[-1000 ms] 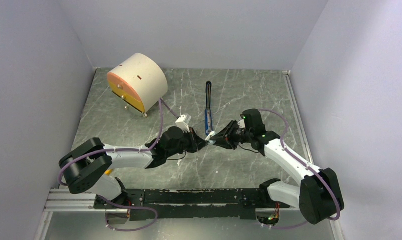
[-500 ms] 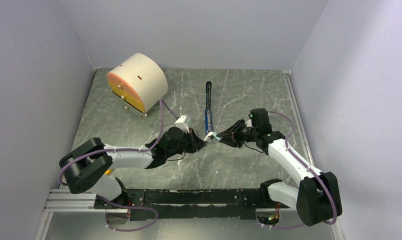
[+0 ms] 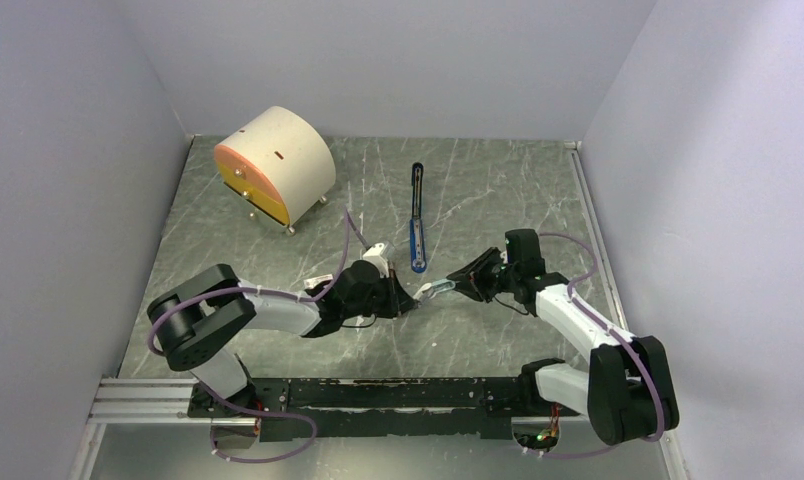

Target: Load the staples into the stapler

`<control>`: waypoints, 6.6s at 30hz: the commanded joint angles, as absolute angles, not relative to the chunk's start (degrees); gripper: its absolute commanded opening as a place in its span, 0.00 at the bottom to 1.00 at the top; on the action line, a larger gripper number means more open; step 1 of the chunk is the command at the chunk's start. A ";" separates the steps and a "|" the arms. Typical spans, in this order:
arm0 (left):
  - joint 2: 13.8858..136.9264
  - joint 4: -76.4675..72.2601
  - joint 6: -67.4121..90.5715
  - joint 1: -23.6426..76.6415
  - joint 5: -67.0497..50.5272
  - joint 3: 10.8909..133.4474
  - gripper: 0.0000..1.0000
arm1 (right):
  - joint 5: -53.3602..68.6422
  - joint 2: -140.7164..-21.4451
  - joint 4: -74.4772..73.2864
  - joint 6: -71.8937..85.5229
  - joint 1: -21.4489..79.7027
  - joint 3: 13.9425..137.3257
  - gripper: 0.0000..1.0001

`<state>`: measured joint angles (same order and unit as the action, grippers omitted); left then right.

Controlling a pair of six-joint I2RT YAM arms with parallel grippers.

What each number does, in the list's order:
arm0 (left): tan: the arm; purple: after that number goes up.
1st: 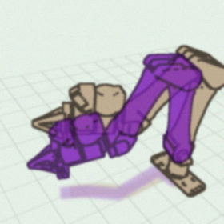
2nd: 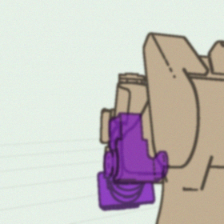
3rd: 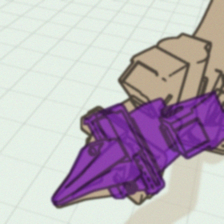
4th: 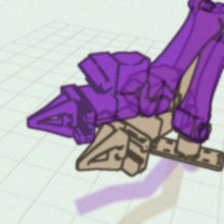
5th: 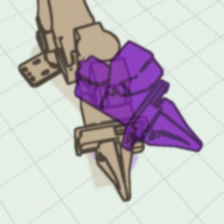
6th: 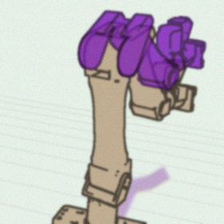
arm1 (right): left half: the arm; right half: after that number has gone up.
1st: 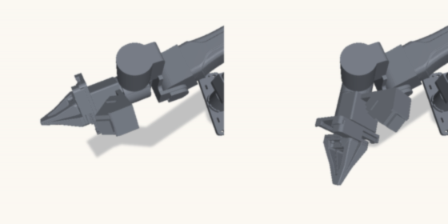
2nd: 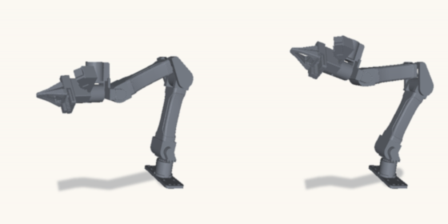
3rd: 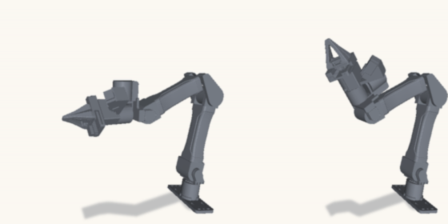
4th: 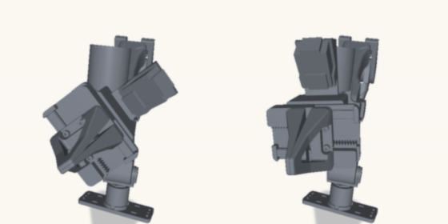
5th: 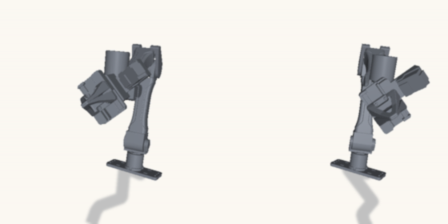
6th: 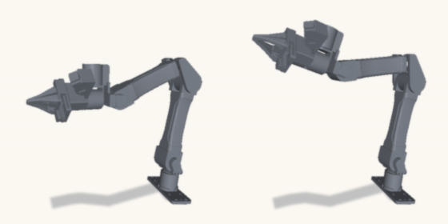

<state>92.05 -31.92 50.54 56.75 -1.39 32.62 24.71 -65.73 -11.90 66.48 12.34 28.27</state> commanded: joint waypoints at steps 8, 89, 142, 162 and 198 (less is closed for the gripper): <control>93.94 -32.89 51.94 58.11 -4.62 36.91 0.05 | 28.50 -69.44 -0.41 60.13 11.52 24.66 0.59; 65.13 0.75 40.31 56.67 29.13 39.32 0.73 | -4.81 -105.52 -36.00 22.21 21.18 72.24 0.28; 45.90 29.44 45.17 55.37 44.77 43.86 0.76 | -11.56 -105.29 -30.51 25.74 47.05 80.82 0.51; 52.09 22.64 41.01 55.35 48.87 40.72 0.78 | -14.15 -118.76 -31.29 31.12 49.56 88.53 0.41; 51.77 23.44 43.68 55.21 48.70 38.85 0.78 | -16.92 -118.70 -32.43 32.12 49.83 89.99 0.21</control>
<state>52.40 23.83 42.89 55.57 47.40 39.29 -14.35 -120.86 -33.30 31.77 49.52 89.73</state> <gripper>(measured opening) 0.781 0.220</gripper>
